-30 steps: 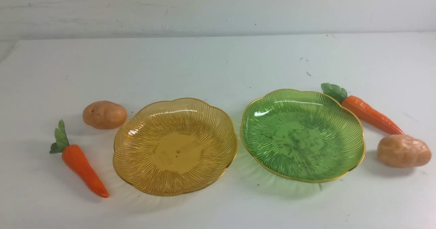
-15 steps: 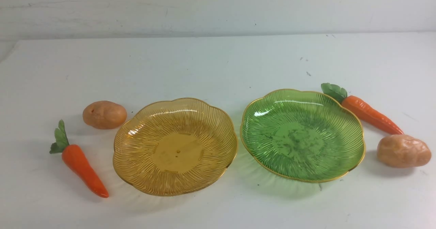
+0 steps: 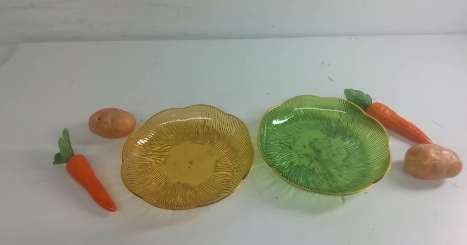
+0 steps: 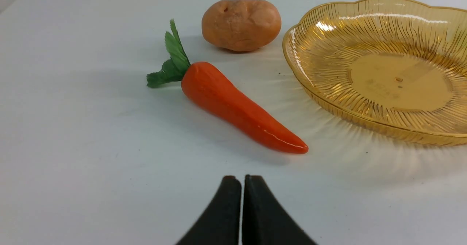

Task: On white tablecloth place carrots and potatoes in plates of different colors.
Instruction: 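Place the carrot on the yellow plate with the right gripper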

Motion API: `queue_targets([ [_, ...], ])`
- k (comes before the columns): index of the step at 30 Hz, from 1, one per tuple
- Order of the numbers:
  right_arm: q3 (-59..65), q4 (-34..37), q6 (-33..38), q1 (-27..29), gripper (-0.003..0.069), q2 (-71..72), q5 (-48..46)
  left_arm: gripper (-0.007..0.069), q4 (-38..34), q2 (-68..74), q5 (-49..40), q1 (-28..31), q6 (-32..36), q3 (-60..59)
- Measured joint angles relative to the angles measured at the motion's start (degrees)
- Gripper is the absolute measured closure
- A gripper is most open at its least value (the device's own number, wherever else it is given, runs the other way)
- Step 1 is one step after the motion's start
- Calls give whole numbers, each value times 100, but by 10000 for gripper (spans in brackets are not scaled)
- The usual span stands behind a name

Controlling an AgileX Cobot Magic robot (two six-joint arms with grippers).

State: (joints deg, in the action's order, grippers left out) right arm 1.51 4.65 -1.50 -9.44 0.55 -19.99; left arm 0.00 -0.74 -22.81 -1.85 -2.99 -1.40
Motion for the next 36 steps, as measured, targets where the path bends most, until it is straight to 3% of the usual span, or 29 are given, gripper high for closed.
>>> queue_targets([
  [4, 1, 2473, -1742, 0, 674, 0, 531, 627, 0, 0, 0, 0, 0, 0],
  [6, 6, 3391, -2215, 0, 674, 0, 658, 627, 0, 0, 0, 0, 0, 0],
  [11, 6, 4208, -2250, 0, 674, 0, 1372, 627, 0, 0, 0, 0, 0, 0],
  [14, -77, 4182, -1912, 0, 674, 0, 1585, 627, 0, 0, 0, 0, 0, 0],
  [19, -1107, 3666, -588, 0, 674, -124, 1616, 627, 0, 0, 0, 0, 0, 0],
  [24, -2237, 2989, 546, 0, 674, -1077, 896, 627, 0, 0, 0, 0, 0, 0],
  [27, -2786, 2453, 688, 0, 674, -2023, -23, 627, 0, 0, 0, 0, 0, 0],
  [30, -3350, 1657, 295, 0, 673, -3611, -1518, 627, 0, 0, 0, 0, 0, 0],
  [36, -4506, 610, -43, 0, 673, -5774, -2662, 627, 0, 0, 0, 0, 0, 0],
])
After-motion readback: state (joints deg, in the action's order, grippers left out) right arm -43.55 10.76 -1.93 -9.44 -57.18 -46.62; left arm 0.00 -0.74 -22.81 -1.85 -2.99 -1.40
